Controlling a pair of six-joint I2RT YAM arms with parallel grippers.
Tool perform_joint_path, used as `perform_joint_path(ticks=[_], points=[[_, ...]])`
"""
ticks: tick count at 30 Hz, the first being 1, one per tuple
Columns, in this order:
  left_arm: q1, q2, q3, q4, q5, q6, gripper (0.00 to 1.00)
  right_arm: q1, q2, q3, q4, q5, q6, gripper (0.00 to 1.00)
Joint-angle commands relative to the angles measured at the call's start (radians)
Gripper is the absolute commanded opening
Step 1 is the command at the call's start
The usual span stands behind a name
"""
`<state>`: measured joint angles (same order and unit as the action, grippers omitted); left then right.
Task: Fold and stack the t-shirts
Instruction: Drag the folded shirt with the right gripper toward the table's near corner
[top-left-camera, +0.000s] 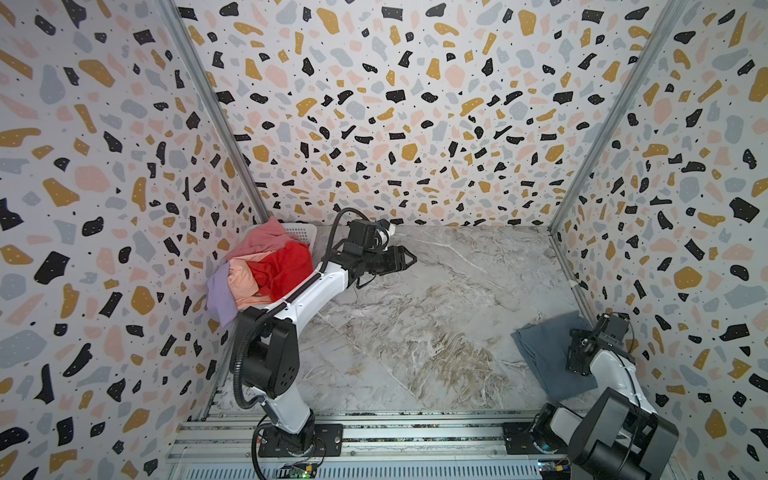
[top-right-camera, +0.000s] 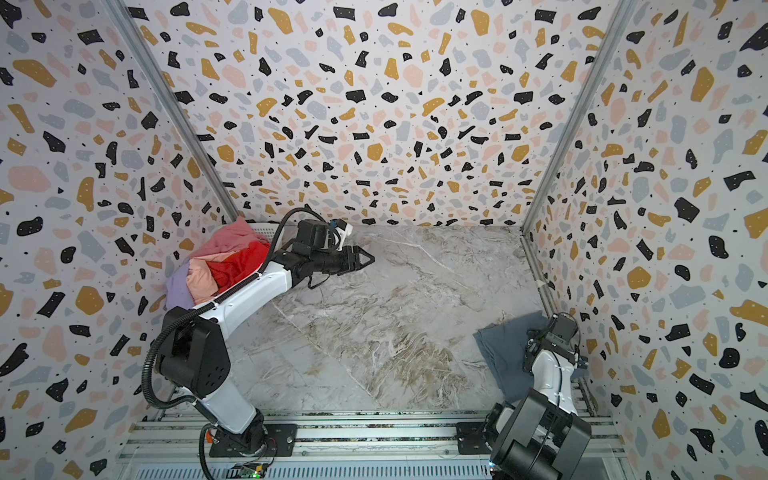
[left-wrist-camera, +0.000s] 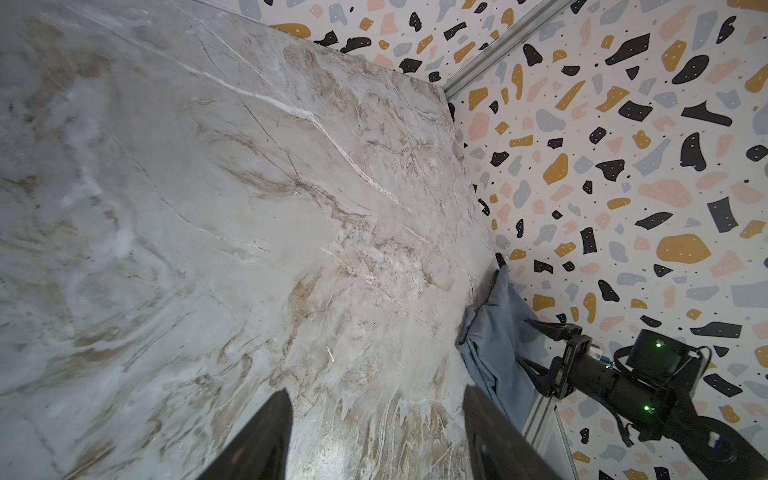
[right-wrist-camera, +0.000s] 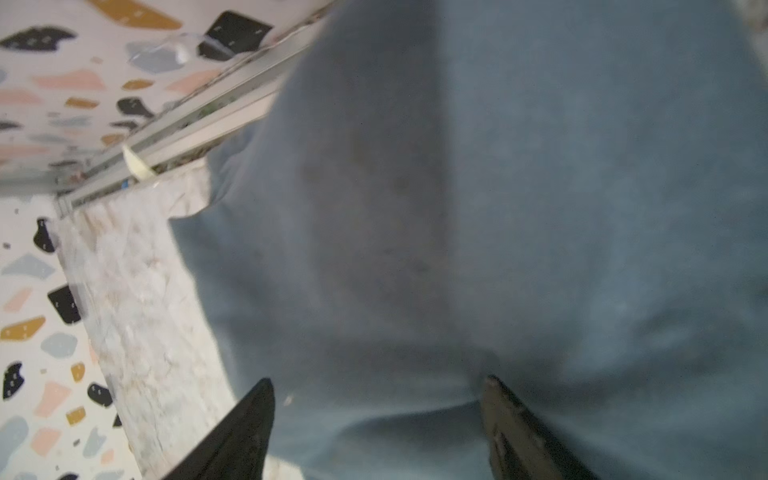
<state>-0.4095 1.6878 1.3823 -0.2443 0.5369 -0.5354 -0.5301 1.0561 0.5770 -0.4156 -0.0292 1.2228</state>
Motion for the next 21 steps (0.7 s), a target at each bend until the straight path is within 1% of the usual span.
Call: perform_joint_path(ticks=[1,5,8,10,12,16,19,21], points=[[0.003,-0.066,-0.026,0.039,-0.014,0.0,0.66,0.073,-0.121,0.03,-0.228,0.024,-0.073,0.8],[0.002,-0.086,-0.06,0.079,-0.019,-0.031,0.66,0.116,-0.211,-0.058,-0.254,-0.059,0.006,0.79],[0.003,-0.099,-0.081,0.088,-0.025,-0.037,0.66,0.149,-0.2,-0.108,-0.184,-0.074,0.021,0.79],[0.003,-0.105,-0.091,0.091,-0.034,-0.041,0.66,0.173,-0.138,-0.135,-0.086,-0.119,0.019,0.78],[0.003,-0.106,-0.094,0.088,-0.037,-0.044,0.66,0.215,-0.058,-0.136,-0.027,-0.13,0.031,0.78],[0.003,-0.115,-0.104,0.089,-0.062,-0.051,0.66,0.302,0.064,-0.15,0.129,-0.143,0.111,0.78],[0.003,-0.126,-0.114,0.094,-0.076,-0.062,0.66,0.321,0.155,-0.144,0.247,-0.143,0.175,0.77],[0.002,-0.137,-0.123,0.094,-0.091,-0.062,0.66,0.32,0.196,-0.116,0.276,-0.125,0.213,0.77]])
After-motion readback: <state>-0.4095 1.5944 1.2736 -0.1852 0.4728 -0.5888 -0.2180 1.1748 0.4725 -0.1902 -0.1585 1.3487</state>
